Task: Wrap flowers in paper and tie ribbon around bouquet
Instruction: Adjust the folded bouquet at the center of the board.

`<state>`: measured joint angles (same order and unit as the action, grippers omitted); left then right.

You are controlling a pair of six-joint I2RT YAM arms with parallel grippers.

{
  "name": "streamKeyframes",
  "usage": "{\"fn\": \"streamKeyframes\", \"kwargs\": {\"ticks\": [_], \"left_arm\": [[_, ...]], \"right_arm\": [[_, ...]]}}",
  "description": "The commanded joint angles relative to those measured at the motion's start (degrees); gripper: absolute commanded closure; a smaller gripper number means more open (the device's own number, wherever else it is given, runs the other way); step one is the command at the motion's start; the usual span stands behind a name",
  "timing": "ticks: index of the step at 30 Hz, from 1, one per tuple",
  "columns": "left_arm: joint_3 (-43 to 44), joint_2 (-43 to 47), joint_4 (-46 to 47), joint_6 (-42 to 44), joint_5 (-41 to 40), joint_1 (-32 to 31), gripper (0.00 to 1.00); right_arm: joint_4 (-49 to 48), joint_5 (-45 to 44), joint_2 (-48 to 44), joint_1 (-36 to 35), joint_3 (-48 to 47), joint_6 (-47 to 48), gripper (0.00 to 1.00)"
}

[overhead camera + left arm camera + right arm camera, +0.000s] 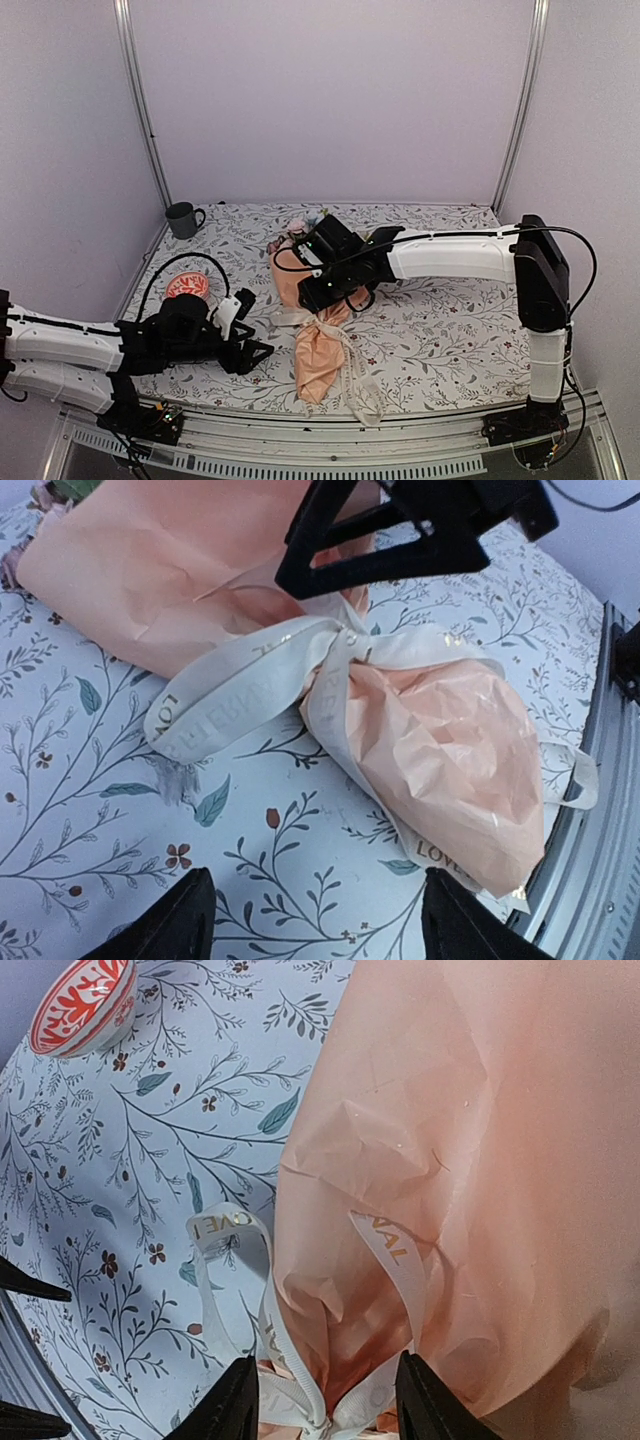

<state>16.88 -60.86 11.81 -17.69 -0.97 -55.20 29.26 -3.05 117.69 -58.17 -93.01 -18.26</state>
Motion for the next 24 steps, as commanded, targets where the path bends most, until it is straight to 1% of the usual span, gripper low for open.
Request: {"fn": "streamKeyframes", "kwargs": {"ticks": [1, 3, 6, 8, 11, 15, 18, 21, 24], "left_arm": [[4.13, -7.37, 2.85, -0.41, 1.06, -0.33, 0.31], [5.86, -11.02, 3.95, 0.12, 2.62, -0.65, 0.34], [7.20, -15.50, 6.88, 1.31, 6.80, -0.96, 0.43], [8.08, -18.36, 7.84, 1.80, 8.49, -1.14, 0.48], [9.34, -22.45, 8.74, 2.53, 9.23, -1.43, 0.50], [12.80, -27.69, 8.86, 4.36, 10.09, -1.41, 0.50], [16.91, -32.23, 7.55, 5.62, 10.68, -1.45, 0.50], [20.36, -35.56, 6.27, 6.43, 9.28, -1.38, 0.52], [22.56, -36.82, 4.07, 7.29, 6.07, -1.18, 0.54]], "right_arm": [[3.04, -0.95, 2.71, 0.10, -2.38, 0.40, 0.54], [3.02, 0.68, 2.94, 0.08, -2.73, 0.67, 0.54], [1.85, 4.64, 0.71, 0.14, -2.55, 1.46, 0.55], [0.46, 7.98, -2.55, 0.08, -1.71, 1.86, 0.55], [-3.14, 14.27, -9.16, 0.08, 2.66, 2.41, 0.54], [-8.14, 22.05, -19.08, 0.08, 14.93, 1.51, 0.54], [-12.47, 25.14, -26.98, 0.13, 26.94, -1.80, 0.54], [-17.94, 28.70, -33.00, 0.08, 39.15, -6.06, 0.58], [-22.97, 30.82, -36.05, -0.75, 49.68, -10.69, 0.62]]}}
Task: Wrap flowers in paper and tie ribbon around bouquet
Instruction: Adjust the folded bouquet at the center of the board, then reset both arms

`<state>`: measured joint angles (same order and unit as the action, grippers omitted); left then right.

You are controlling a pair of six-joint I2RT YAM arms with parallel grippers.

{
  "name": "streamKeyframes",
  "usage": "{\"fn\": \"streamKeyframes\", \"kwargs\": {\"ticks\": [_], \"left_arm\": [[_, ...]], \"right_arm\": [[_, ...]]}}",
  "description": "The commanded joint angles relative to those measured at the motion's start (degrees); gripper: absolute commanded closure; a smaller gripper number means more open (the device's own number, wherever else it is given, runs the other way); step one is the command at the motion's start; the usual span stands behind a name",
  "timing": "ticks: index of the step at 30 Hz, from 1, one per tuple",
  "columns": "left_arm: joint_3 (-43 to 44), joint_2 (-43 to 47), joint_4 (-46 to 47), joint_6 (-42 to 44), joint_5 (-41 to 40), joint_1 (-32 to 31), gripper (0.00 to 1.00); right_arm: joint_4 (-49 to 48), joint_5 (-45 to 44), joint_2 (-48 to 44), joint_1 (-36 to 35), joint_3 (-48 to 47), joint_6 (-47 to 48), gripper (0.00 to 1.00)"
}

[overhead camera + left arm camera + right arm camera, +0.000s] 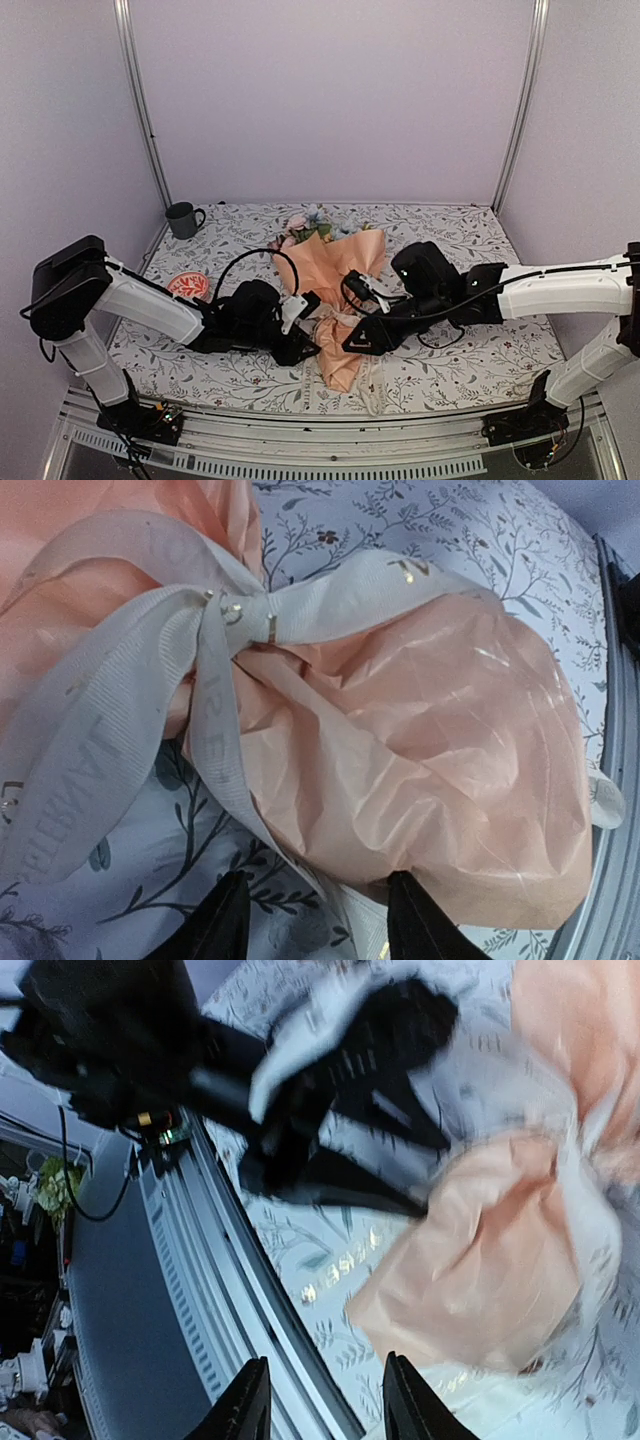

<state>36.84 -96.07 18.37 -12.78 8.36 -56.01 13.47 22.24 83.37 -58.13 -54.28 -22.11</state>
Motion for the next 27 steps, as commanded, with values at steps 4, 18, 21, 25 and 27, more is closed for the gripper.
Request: {"fn": "streamKeyframes", "kwargs": {"ticks": [4, 18, 21, 25, 27], "left_arm": [[0.23, 2.06, -1.88, 2.63, -3.55, -0.27, 0.50], [-12.82, 22.86, -6.30, -4.53, -10.62, 4.52, 0.30], [-11.96, 21.20, -9.82, -7.22, -12.90, 7.24, 0.30], [-12.44, 22.05, -10.39, -9.12, -15.74, 9.29, 0.30], [-12.58, 22.77, -10.04, -8.83, -16.81, 9.91, 0.29]], "right_arm": [[-9.05, 3.02, -0.39, -4.15, 16.23, -10.87, 0.64], [-0.32, -15.04, 3.43, 3.74, 15.15, -16.93, 0.72], [-0.16, -14.11, 1.70, 5.65, 12.06, -13.32, 0.71], [-0.50, -9.84, -2.89, 10.82, 8.44, -7.77, 0.61], [-0.55, -8.67, -5.36, 15.34, 7.90, -5.17, 0.47]]}}
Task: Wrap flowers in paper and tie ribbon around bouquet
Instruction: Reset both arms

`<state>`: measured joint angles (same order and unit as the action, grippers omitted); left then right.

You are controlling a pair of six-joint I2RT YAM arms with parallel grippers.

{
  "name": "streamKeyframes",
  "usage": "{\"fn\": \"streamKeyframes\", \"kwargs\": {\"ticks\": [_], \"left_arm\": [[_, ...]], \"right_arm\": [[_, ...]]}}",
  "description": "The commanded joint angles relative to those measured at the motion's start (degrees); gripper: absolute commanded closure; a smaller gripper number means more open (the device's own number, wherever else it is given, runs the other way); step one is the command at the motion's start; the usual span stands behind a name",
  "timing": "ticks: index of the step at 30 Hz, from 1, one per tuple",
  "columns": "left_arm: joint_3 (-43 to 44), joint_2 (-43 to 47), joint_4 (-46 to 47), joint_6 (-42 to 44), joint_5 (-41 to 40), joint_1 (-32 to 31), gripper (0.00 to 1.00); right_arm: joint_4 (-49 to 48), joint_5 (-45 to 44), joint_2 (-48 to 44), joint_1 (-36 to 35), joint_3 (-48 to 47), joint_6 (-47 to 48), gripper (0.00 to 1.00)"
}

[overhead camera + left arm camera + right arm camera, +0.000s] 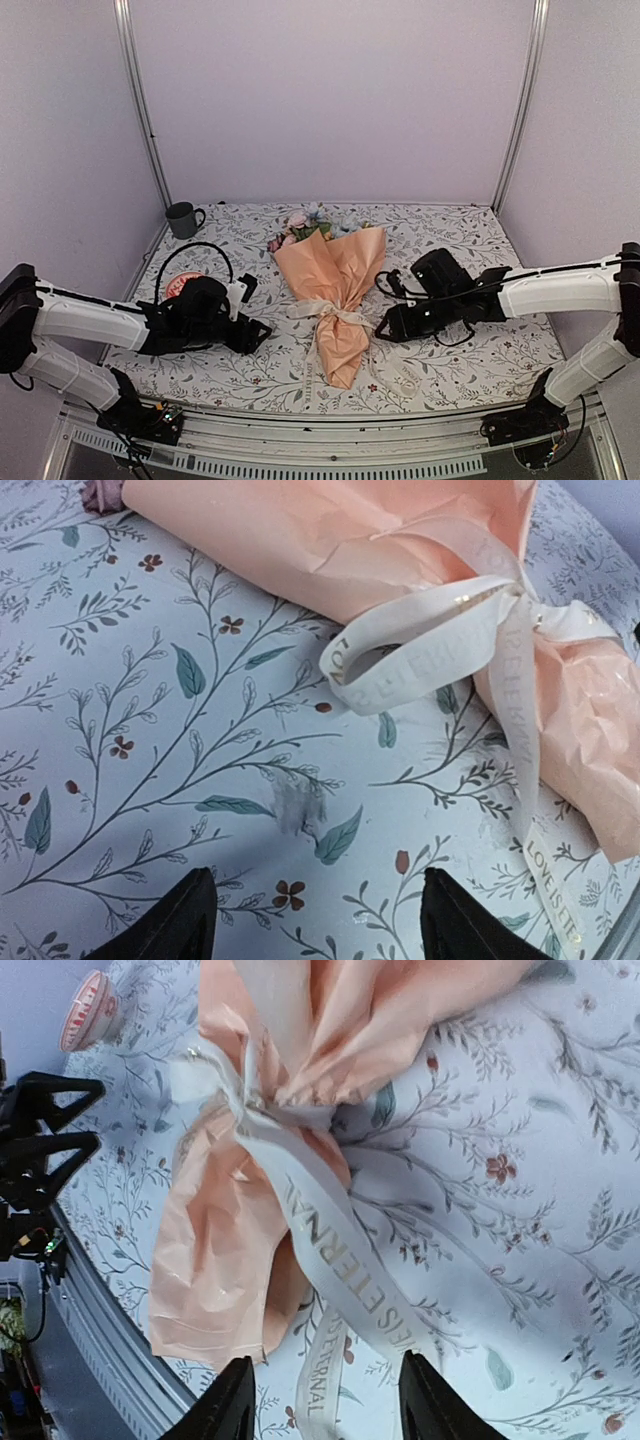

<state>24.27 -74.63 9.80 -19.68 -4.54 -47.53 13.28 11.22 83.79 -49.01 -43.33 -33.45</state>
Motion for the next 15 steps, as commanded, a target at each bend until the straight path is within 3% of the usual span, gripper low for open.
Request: {"fn": "streamKeyframes", "kwargs": {"ticks": [1, 2, 4, 11, 15], "left_arm": [[-0.01, 1.47, -1.42, -1.76, -4.56, 1.79, 0.29], [0.11, 1.17, -1.34, -1.55, -5.04, 2.50, 0.29], [0.51, 0.13, -1.85, -1.41, -5.90, 3.74, 0.29], [0.82, -3.04, -1.91, -2.61, -8.41, 5.64, 0.29], [0.33, -4.30, -0.55, -3.32, -9.90, 5.62, 0.29]], "right_arm": [[-0.36, 2.46, -6.83, 9.22, -2.98, 7.19, 0.36], [-0.40, 2.59, -8.18, 13.51, -2.70, 8.36, 0.23], [-0.96, 3.80, -9.71, 20.52, -1.56, 9.20, 0.12], [-7.66, 5.61, -14.41, 44.64, 7.36, 9.69, 0.08], [-13.16, 5.92, -15.71, 52.55, 12.42, 8.86, 0.08]]}}
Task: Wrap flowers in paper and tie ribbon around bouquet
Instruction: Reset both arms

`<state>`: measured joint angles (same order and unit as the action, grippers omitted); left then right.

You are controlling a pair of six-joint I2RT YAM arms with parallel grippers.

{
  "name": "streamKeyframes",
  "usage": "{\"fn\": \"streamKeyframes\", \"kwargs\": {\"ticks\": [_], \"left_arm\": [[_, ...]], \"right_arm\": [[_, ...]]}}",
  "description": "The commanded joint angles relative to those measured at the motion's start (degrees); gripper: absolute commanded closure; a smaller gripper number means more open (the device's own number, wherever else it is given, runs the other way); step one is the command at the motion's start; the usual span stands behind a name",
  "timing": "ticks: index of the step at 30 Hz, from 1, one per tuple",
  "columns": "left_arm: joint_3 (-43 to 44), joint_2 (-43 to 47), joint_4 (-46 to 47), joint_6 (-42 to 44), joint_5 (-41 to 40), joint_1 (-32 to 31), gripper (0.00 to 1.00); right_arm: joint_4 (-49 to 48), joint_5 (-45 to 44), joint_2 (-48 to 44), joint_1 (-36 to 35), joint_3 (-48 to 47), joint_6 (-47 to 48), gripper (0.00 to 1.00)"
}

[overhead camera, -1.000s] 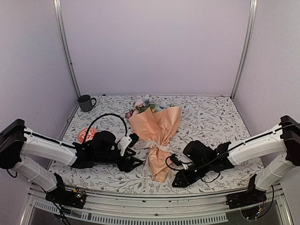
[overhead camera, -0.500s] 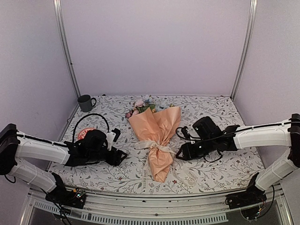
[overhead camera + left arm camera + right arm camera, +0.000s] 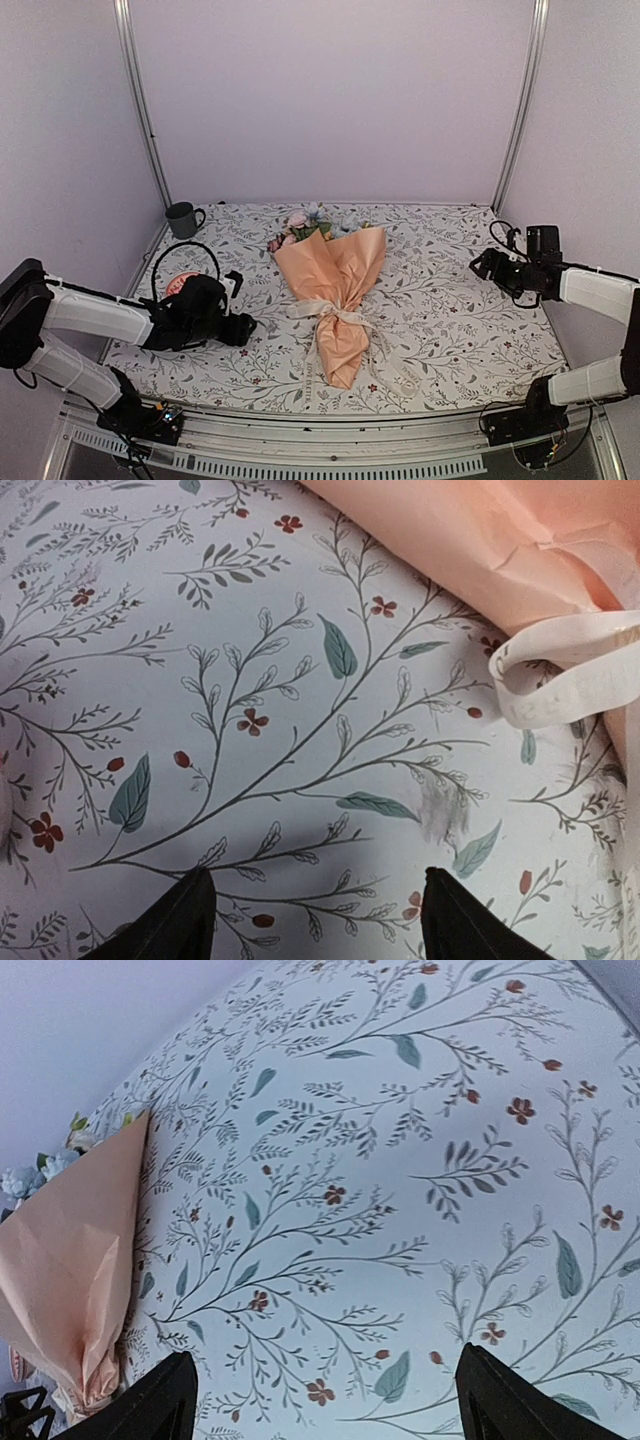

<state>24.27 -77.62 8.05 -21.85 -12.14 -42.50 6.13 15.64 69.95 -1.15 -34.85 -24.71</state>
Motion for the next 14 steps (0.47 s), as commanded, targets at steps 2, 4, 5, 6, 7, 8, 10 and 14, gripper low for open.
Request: {"fn": "streamKeyframes", "kwargs": {"ticks": [2, 4, 5, 6, 7, 8, 10, 14], "left_arm": [[0.20, -2.10, 1.45, -1.66, -2.72, 0.60, 0.29], [0.04, -2.64, 1.25, -2.22, -2.78, 0.58, 0.28], [-0.21, -2.63, 1.40, -2.50, -2.68, 0.58, 0.28], [-0.37, -2.63, 1.58, -2.57, -2.63, 0.59, 0.29], [-0.44, -2.60, 1.66, -2.56, -2.59, 0.58, 0.28], [-0.43, -2.49, 1.70, -2.58, -2.73, 0.58, 0.28], [-0.54, -2.35, 1.78, -2.76, -3.36, 0.61, 0.28], [-0.63, -2.65, 2.01, -2.94, -3.84, 0.58, 0.28]], "right_arm": [[-7.55, 0.18, -1.36, 5.55, 5.16, -0.15, 0.04], [-8.15, -0.23, -0.22, 5.58, 5.59, 0.05, 0.04], [-8.37, -0.17, 0.42, 5.60, 5.63, 0.20, 0.04], [-8.66, -0.55, 0.86, 5.65, 5.73, 0.40, 0.04], [-9.37, -1.00, 1.04, 5.60, 6.30, 0.50, 0.04], [-10.06, -1.42, 0.95, 5.56, 7.01, 0.78, 0.03], [-12.42, -1.72, 0.33, 5.73, 8.42, 1.02, 0.02], [-14.74, -1.30, -0.95, 5.72, 10.26, 0.96, 0.02]]}}
